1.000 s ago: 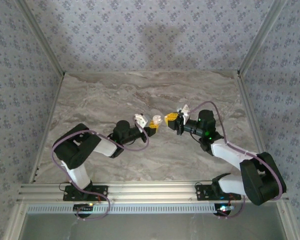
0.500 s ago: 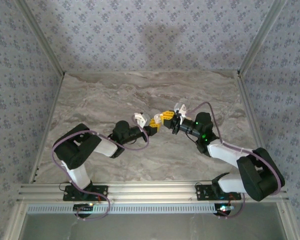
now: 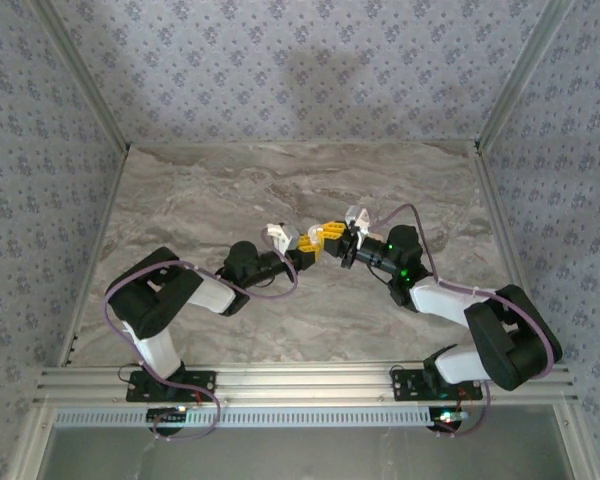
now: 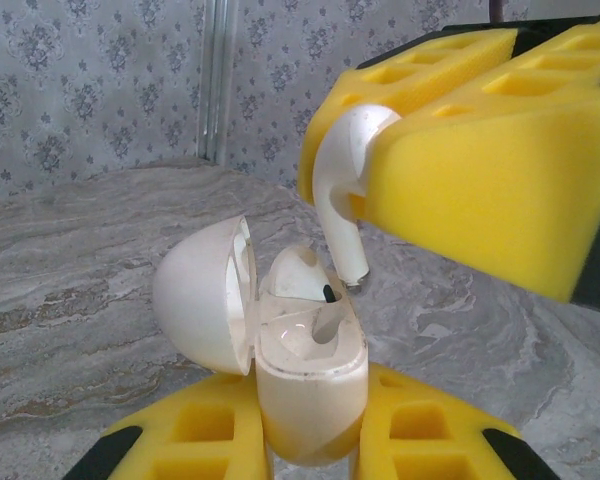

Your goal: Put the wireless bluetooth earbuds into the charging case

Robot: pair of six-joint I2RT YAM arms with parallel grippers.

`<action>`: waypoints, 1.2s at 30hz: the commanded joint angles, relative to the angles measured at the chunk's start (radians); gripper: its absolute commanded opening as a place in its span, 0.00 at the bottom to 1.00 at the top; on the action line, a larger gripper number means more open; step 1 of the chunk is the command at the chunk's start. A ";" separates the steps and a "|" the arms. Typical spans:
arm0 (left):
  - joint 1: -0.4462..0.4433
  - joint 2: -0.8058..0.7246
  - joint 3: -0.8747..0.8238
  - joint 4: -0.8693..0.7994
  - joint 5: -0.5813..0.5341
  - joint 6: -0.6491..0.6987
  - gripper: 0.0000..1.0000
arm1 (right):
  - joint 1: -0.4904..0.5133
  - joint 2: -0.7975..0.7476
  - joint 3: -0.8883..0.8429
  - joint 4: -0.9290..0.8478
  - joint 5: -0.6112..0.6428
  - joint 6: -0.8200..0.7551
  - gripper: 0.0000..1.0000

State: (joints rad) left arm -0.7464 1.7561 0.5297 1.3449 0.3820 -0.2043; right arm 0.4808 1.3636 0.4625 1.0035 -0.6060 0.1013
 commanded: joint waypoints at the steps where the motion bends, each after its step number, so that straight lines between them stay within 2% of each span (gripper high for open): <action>1: -0.006 -0.026 0.030 0.063 0.020 -0.016 0.16 | 0.009 0.012 -0.004 0.031 -0.009 -0.001 0.17; 8: -0.009 -0.041 0.037 0.063 0.031 -0.026 0.16 | 0.020 0.023 -0.015 0.016 0.039 -0.040 0.17; 18: -0.015 -0.071 0.038 0.063 0.029 -0.024 0.16 | 0.052 0.028 -0.019 -0.042 0.172 -0.106 0.18; 23: -0.016 -0.084 0.036 0.063 0.023 -0.015 0.16 | 0.060 0.025 -0.033 -0.058 0.187 -0.127 0.19; 36: -0.015 -0.081 0.031 0.058 0.010 0.008 0.16 | 0.059 -0.017 -0.029 -0.083 0.185 -0.133 0.34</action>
State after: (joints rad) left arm -0.7486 1.7222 0.5362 1.2976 0.3740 -0.2180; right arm 0.5430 1.3609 0.4454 0.9802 -0.4515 -0.0196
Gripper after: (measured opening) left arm 0.195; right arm 0.334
